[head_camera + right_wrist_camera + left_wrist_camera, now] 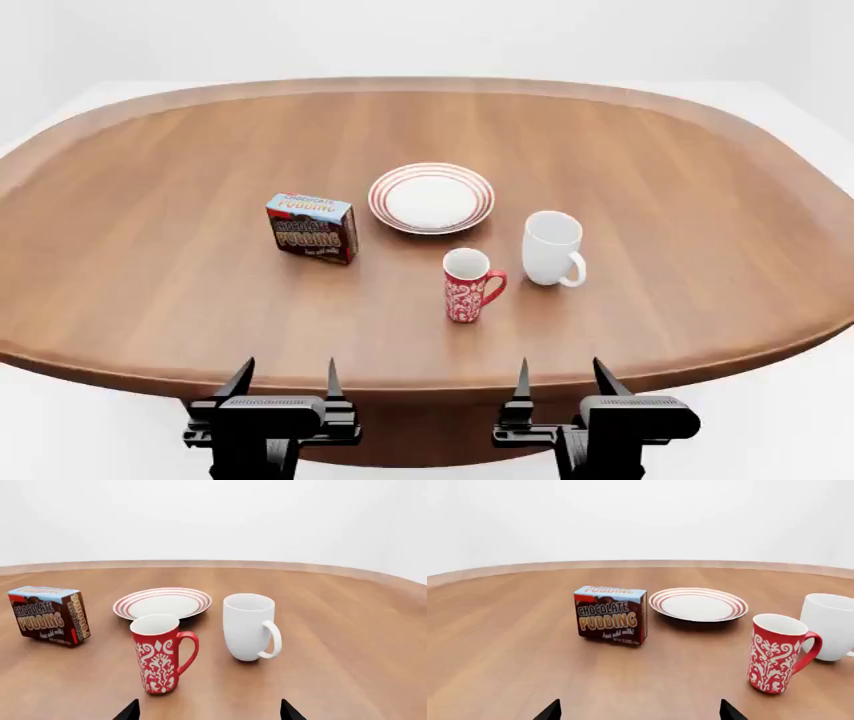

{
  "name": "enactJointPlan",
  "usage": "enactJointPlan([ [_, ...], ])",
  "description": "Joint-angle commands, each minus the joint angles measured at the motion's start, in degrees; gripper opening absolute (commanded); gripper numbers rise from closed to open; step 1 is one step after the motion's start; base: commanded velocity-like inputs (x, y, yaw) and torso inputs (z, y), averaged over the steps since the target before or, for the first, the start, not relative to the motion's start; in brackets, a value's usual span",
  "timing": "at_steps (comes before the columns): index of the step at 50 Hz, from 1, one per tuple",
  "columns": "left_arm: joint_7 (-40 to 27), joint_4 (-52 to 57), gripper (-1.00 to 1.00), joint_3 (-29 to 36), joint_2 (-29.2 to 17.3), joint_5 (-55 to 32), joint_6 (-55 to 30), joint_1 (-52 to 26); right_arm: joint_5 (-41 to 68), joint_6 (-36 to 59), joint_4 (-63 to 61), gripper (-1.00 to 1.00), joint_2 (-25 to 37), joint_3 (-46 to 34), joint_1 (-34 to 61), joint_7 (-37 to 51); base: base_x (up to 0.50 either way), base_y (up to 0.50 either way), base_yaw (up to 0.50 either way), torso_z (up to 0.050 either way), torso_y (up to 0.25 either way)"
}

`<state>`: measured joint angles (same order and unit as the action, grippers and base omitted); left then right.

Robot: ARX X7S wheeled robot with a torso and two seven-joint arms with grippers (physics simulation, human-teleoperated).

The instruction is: Put the chocolate pudding to the right of the plate.

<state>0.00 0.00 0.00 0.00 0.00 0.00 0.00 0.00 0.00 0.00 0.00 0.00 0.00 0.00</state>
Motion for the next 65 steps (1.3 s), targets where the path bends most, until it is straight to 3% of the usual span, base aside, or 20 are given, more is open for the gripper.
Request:
enactJointPlan([
  [1,-1.4,-0.2,1.0,1.3,-0.9,-0.2,0.7,0.3,1.4,0.8,-0.9,1.0,0.9,-0.9,-0.2,1.0,0.0,0.0,0.0,0.0,0.0],
  [9,-3.7,-1.3,1.0,3.3,-2.4,-0.3,1.4,-0.1,2.0,0.0,-0.7,1.0,2.3,-3.1,-0.2,3.0,0.0,0.0,0.0,0.0,0.0],
  [29,-5.5,-1.1,1.0,5.5,-4.1,-2.7,1.1,-0.2,4.7,0.1,-0.3,1.0,4.1,-5.3,0.1,4.3,0.0,0.5,0.0,0.0,0.0],
  [45,-6.8,-1.0,1.0,6.7,-5.0,-3.4,0.9,-0.3,4.6,2.2,-2.4,1.0,5.3,-7.1,-0.2,6.1,0.0,0.0,0.0,0.0,0.0],
  [48,-7.9,4.7,1.0,5.8,-5.1,-5.1,-6.8,-0.3,7.1,11.7,-10.5,1.0,5.4,-5.9,-0.4,7.5,0.0,0.0,0.0,0.0,0.0],
  [51,-10.0,18.2,1.0,6.1,-6.6,-4.7,-24.3,-2.4,8.8,25.2,-22.2,1.0,6.7,-6.0,1.6,8.6,0.0,0.0,0.0,0.0,0.0],
  [54,-10.4,27.0,1.0,6.0,-7.4,-5.6,-35.5,-5.8,9.6,33.5,-30.4,1.0,8.3,-6.5,4.9,8.7,0.0,0.0,0.0,0.0,0.0],
  [56,-10.2,32.2,1.0,6.2,-8.0,-6.3,-41.6,-8.6,12.3,44.5,-37.8,1.0,8.5,-4.9,9.1,9.6,0.0,0.0,0.0,0.0,0.0],
  [65,-11.1,32.5,1.0,7.6,-8.5,-5.4,-40.6,-9.4,14.1,43.3,-36.5,1.0,8.2,-3.7,9.2,9.0,0.21,0.0,0.0,0.0,0.0],
])
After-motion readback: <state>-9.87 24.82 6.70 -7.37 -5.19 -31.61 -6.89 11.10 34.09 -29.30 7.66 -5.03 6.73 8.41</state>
